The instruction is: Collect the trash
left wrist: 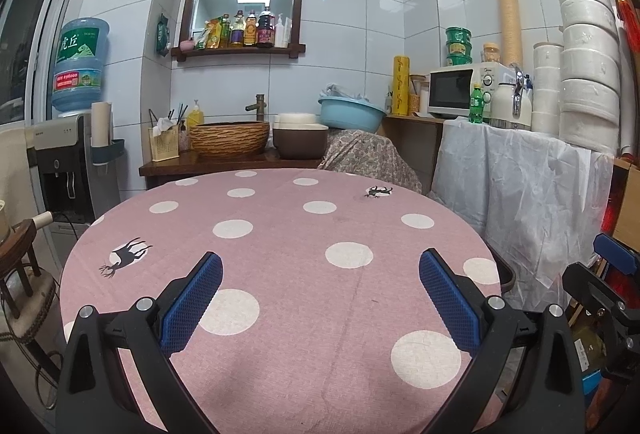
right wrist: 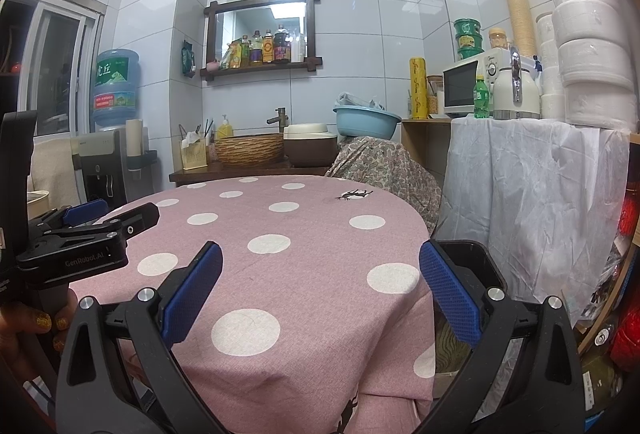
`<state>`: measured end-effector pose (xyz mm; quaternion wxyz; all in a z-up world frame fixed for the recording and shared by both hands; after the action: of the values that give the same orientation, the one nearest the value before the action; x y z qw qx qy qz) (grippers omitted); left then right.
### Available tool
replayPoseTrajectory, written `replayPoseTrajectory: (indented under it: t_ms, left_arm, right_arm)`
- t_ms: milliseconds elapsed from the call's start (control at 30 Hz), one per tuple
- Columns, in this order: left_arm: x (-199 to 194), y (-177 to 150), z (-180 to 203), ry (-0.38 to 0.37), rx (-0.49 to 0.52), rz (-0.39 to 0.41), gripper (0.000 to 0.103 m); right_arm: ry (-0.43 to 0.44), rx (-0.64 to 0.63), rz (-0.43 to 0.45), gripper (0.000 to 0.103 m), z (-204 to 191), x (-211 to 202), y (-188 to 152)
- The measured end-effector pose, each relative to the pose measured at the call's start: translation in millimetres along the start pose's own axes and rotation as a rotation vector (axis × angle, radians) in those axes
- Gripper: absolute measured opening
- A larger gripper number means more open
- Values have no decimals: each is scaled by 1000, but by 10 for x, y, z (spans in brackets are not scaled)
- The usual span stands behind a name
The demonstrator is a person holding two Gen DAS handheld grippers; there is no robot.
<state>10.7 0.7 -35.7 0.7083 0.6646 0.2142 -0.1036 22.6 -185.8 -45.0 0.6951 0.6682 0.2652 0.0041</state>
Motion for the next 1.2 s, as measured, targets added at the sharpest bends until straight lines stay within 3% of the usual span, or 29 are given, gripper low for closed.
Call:
replayPoseTrajectory:
  t_ms: [1200]
  left_arm:
    - [3,4,0,3,-14,-8,98]
  right_arm:
    - [5,-3,-5,97,-36,-13,-30]
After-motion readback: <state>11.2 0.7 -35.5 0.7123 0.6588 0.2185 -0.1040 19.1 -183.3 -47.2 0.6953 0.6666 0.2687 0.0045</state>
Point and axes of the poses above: each gripper's, at about its wrist camera, not at the fingertips, and x roughly the way its jaws point, z to its right, y to its top, the point moved 5 cm from there along x, roughly the way its jaws point, and after that the axes turned 11 degrees about -z, right-handed, at the moved point
